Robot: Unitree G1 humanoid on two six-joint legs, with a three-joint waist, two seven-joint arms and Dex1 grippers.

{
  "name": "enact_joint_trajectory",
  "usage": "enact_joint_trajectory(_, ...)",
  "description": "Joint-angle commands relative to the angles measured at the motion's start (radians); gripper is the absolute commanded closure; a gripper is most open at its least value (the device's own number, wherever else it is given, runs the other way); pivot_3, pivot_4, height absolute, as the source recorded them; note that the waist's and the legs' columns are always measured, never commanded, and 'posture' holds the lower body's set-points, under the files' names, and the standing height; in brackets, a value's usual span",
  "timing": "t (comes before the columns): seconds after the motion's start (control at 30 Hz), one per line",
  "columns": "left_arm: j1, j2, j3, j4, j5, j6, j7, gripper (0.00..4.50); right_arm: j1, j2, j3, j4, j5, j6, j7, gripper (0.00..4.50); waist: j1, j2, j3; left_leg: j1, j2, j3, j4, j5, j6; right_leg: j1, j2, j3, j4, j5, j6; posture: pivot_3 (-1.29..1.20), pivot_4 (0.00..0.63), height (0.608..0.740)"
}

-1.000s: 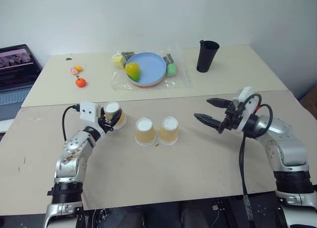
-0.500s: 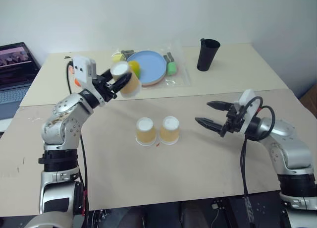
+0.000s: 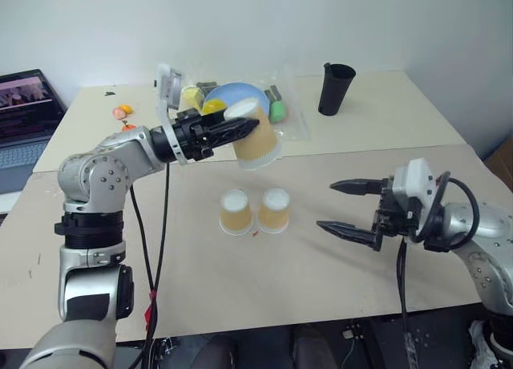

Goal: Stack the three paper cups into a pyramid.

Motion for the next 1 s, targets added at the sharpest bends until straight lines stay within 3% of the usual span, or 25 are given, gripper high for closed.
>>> enact_joint_trajectory(0.03,-0.032,0.021,-0.027,0.006,0.022,-0.019,-0.063,1.96,-0.014,-0.004,-0.031,-0.033,0.023,0.007,-0.030,0.00,0.001,0.000,0.000,0.000,0.000,0.000,0.000,0.000,0.000,0.000,0.000,0.000,0.000,0.000,0.000,0.00,0.150,0.740)
enact_joint_trajectory(0.3,-0.001,-0.006,-0.119,0.035,0.145,-0.134,-0.128,1.96,0.006,0.010,0.001,-0.026,-0.015,-0.019,-0.064,0.00,0.002,0.000,0.000,0.000,0.000,0.000,0.000,0.000,0.000,0.000,0.000,0.000,0.000,0.000,0.000,0.00,0.150,0.740)
enact_joint_trajectory(1.0,0.103,0.038,-0.136,-0.054,0.224,-0.178,-0.178,1.96,-0.019,0.033,0.022,0.012,-0.036,-0.030,-0.061,0.00,0.003,0.000,0.000,0.000,0.000,0.000,0.001,0.000,0.000,0.000,0.000,0.000,0.000,0.000,0.000,0.00,0.150,0.740)
